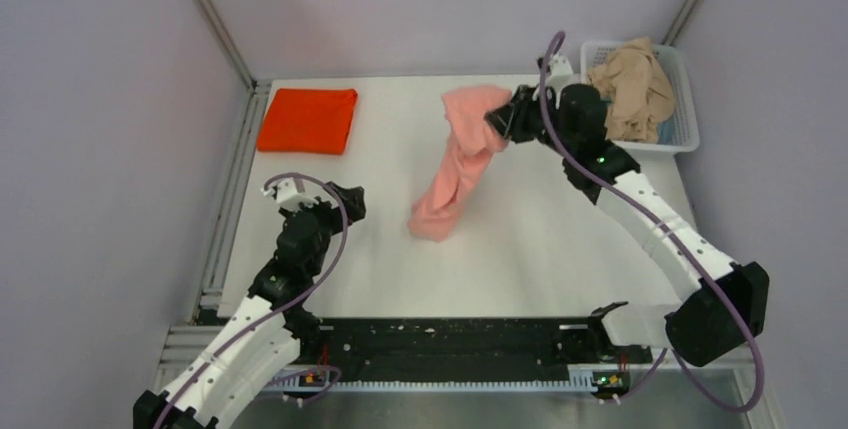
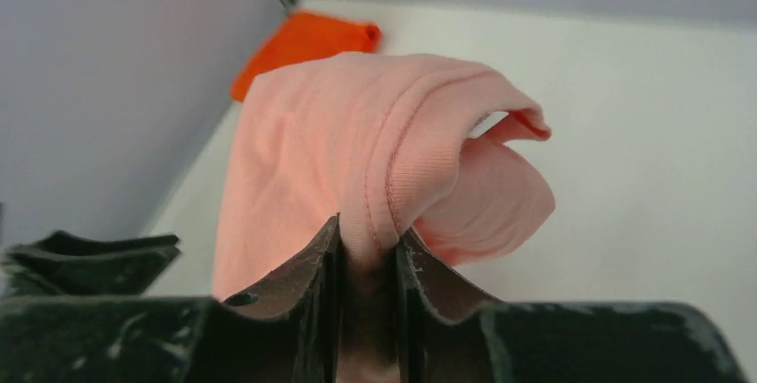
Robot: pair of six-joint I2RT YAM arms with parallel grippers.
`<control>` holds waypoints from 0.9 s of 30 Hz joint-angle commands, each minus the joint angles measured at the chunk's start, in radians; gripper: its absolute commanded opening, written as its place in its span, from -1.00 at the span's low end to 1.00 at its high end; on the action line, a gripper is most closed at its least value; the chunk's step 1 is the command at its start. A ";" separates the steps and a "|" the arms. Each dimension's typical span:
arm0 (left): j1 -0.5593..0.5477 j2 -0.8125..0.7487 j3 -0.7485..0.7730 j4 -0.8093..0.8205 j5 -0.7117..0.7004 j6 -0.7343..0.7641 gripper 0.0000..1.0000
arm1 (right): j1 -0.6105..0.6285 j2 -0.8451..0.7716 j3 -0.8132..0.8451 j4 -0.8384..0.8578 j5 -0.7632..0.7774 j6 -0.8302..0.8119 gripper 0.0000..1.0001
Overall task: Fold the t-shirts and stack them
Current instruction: Move the tshirt to the center of the board, then flatten out the tshirt
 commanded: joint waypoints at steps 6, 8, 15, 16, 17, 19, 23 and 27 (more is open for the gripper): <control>0.003 0.056 0.003 -0.023 0.047 -0.044 0.98 | -0.030 0.086 -0.292 -0.053 0.471 0.052 0.97; 0.003 0.095 0.015 -0.017 0.111 -0.039 0.98 | -0.026 0.074 -0.254 -0.112 0.529 0.005 0.97; 0.001 0.278 0.040 0.030 0.463 -0.022 0.98 | 0.125 -0.046 -0.276 -0.047 0.159 -0.551 0.97; 0.001 0.309 0.039 0.048 0.485 -0.023 0.98 | 0.180 -0.051 -0.297 -0.059 0.117 -0.649 0.97; 0.001 0.336 0.044 0.067 0.502 -0.021 0.98 | 0.236 -0.049 -0.323 -0.079 0.111 -0.734 0.96; 0.001 0.397 0.063 0.113 0.506 -0.029 0.98 | 0.349 -0.023 -0.366 -0.102 0.130 -0.841 0.97; 0.002 0.526 0.150 0.111 0.500 -0.055 0.98 | 0.447 0.061 -0.375 -0.118 0.132 -0.870 0.94; 0.003 0.695 0.222 0.169 0.508 -0.034 0.98 | 0.471 0.132 -0.367 -0.124 0.076 -0.935 0.90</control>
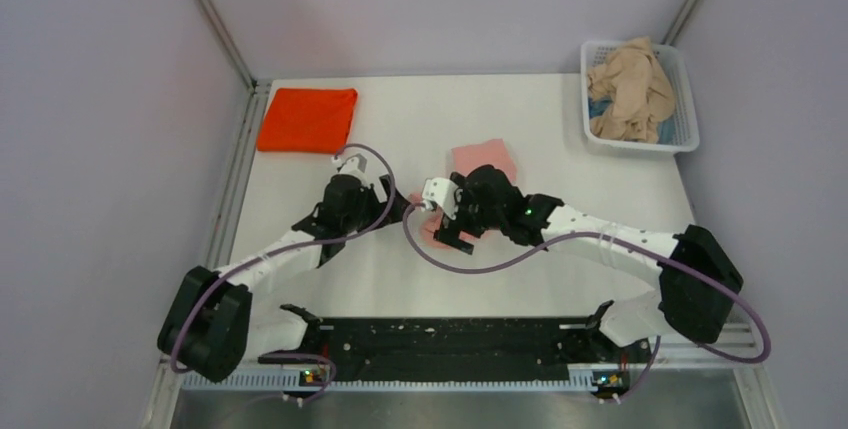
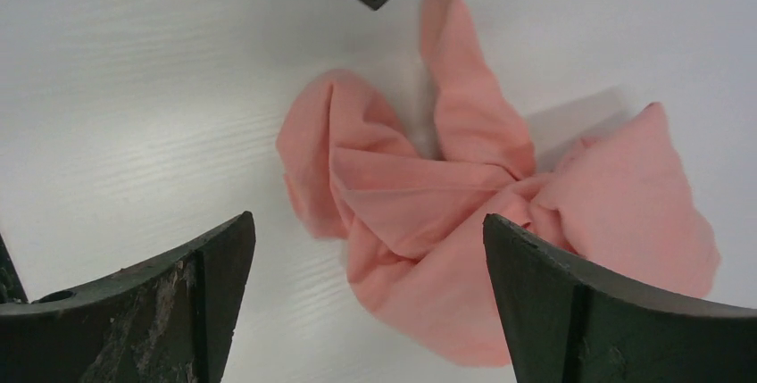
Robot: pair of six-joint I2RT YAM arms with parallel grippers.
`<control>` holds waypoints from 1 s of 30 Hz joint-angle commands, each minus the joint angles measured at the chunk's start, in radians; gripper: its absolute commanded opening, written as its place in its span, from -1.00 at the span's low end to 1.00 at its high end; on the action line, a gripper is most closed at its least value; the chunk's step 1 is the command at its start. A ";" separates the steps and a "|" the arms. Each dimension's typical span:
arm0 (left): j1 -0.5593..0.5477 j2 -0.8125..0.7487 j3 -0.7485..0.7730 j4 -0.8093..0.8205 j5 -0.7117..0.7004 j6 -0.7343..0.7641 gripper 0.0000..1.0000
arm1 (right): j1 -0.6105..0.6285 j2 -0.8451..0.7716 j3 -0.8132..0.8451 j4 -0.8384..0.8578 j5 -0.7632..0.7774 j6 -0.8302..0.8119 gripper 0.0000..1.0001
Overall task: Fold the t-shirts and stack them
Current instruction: Flatten out the tshirt
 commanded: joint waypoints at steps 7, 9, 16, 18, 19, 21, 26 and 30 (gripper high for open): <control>0.004 0.385 0.267 0.114 0.110 0.019 0.94 | 0.014 0.149 -0.011 0.068 -0.112 -0.374 0.80; 0.003 0.434 0.288 0.134 0.130 0.015 0.89 | 0.012 0.176 0.000 0.071 -0.113 -0.383 0.79; 0.006 0.593 0.361 0.181 0.198 -0.005 0.53 | -0.036 0.278 0.037 0.075 -0.140 -0.379 0.65; 0.006 0.614 0.361 0.213 0.224 -0.013 0.38 | -0.056 0.297 0.044 0.079 -0.160 -0.375 0.61; 0.007 0.624 0.362 0.230 0.237 -0.017 0.31 | -0.064 0.303 0.047 0.085 -0.170 -0.374 0.60; 0.010 0.646 0.372 0.251 0.261 -0.021 0.04 | -0.076 0.315 0.053 0.097 -0.187 -0.370 0.58; 0.020 0.681 0.379 0.293 0.314 -0.033 -1.00 | -0.084 0.328 0.062 0.104 -0.204 -0.371 0.56; 0.023 0.651 0.349 0.297 0.281 -0.029 -1.00 | -0.088 0.307 0.054 0.123 -0.221 -0.363 0.53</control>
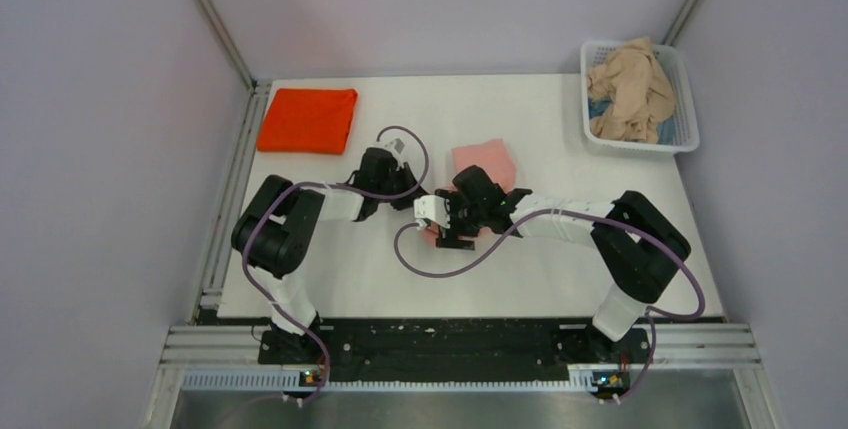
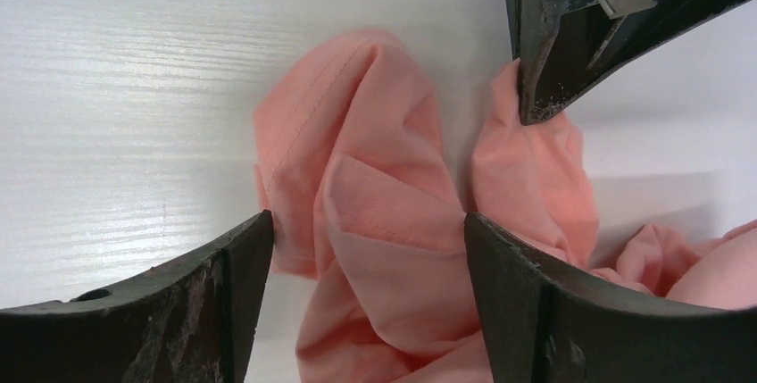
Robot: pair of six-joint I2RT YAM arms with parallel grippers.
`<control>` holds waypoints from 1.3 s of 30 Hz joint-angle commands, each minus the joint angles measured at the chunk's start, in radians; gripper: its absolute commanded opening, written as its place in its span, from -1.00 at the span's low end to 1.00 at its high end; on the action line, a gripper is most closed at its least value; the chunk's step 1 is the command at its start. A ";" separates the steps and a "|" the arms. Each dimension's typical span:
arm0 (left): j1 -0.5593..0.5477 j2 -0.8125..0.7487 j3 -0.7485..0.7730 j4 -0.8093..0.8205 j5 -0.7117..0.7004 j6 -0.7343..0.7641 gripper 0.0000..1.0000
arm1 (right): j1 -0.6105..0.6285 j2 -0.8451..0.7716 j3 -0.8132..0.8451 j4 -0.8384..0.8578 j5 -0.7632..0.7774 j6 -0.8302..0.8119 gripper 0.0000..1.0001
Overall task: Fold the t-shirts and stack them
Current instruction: Flatten out the tshirt
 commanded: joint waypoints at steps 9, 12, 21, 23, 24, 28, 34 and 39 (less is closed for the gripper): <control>0.011 -0.081 -0.049 0.030 -0.057 0.017 -1.00 | -0.022 -0.043 0.013 0.065 -0.085 0.010 0.03; 0.011 -0.093 -0.052 0.030 -0.062 0.024 -1.00 | -0.028 -0.012 0.033 0.057 -0.073 0.019 -0.18; 0.011 -0.104 -0.054 0.027 -0.064 0.033 -1.00 | -0.028 0.053 0.074 0.071 -0.085 0.042 -0.62; 0.012 -0.117 -0.056 0.019 -0.081 0.040 -1.00 | -0.028 0.037 0.062 0.093 -0.052 0.063 -0.92; 0.014 -0.126 -0.055 0.007 -0.103 0.044 -1.00 | -0.029 0.018 0.051 0.104 -0.031 0.074 -1.00; 0.045 -0.185 -0.053 -0.073 -0.195 0.040 -1.00 | -0.029 -0.128 -0.053 0.190 0.069 0.144 -1.00; 0.124 -0.359 -0.093 -0.122 -0.246 0.046 -1.00 | -0.051 -0.459 -0.239 0.403 0.475 0.460 -1.00; 0.128 -0.535 -0.069 -0.232 -0.394 0.074 -1.00 | -0.124 -0.713 -0.269 0.404 0.725 0.722 -1.00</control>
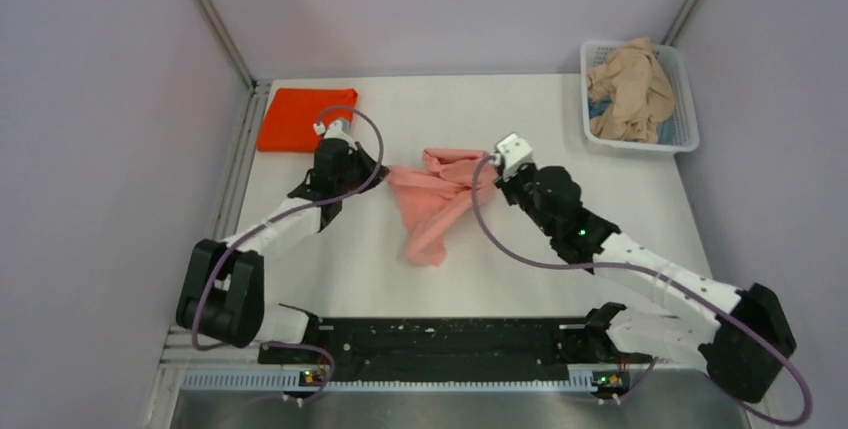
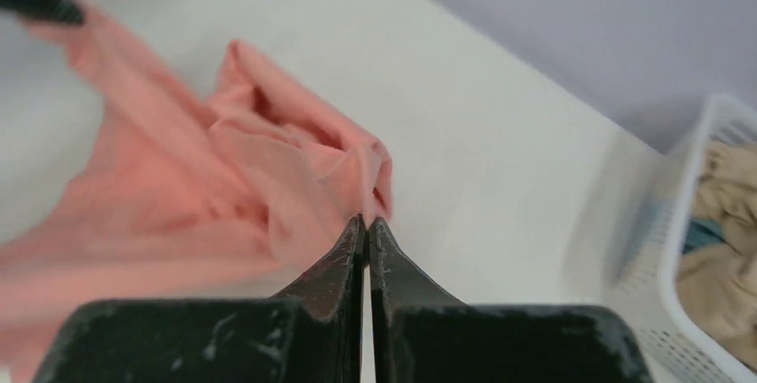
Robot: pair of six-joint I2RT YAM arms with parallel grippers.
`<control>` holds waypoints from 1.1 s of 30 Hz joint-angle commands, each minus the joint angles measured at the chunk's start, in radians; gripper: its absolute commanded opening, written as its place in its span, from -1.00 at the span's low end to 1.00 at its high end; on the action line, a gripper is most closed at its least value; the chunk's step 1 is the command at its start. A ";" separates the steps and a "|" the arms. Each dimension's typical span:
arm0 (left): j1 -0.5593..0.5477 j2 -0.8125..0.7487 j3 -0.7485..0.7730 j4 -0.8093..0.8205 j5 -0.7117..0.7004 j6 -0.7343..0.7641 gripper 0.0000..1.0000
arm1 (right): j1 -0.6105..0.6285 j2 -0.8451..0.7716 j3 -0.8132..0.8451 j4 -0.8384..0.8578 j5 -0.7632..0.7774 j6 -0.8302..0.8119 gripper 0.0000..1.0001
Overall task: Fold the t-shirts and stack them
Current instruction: Flatten out the tshirt
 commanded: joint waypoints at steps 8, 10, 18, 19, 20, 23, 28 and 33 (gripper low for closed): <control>0.001 -0.431 0.090 -0.201 -0.401 0.104 -1.00 | -0.193 -0.268 0.103 0.040 0.414 0.327 -1.00; 0.000 -0.506 0.118 -0.211 -0.418 0.138 -1.00 | -0.194 -0.291 0.159 0.031 0.387 0.323 -1.00; 0.000 -0.739 0.301 -0.265 -0.364 0.227 -1.00 | -0.194 -0.406 0.389 -0.052 0.219 0.275 -1.00; 0.000 -0.759 0.331 -0.280 -0.364 0.233 -1.00 | -0.194 -0.412 0.429 -0.071 0.215 0.271 -1.00; 0.000 -0.777 0.362 -0.294 -0.354 0.244 -1.00 | -0.194 -0.418 0.472 -0.091 0.208 0.267 -1.00; 0.001 -0.824 0.443 -0.327 -0.340 0.262 -1.00 | -0.194 -0.446 0.582 -0.150 0.180 0.267 -1.00; 0.001 -0.868 0.586 -0.363 -0.234 0.287 -1.00 | -0.194 -0.484 0.739 -0.258 0.021 0.308 -1.00; 0.000 -0.842 0.688 -0.378 -0.045 0.265 -1.00 | -0.194 -0.488 0.833 -0.313 -0.042 0.338 -1.00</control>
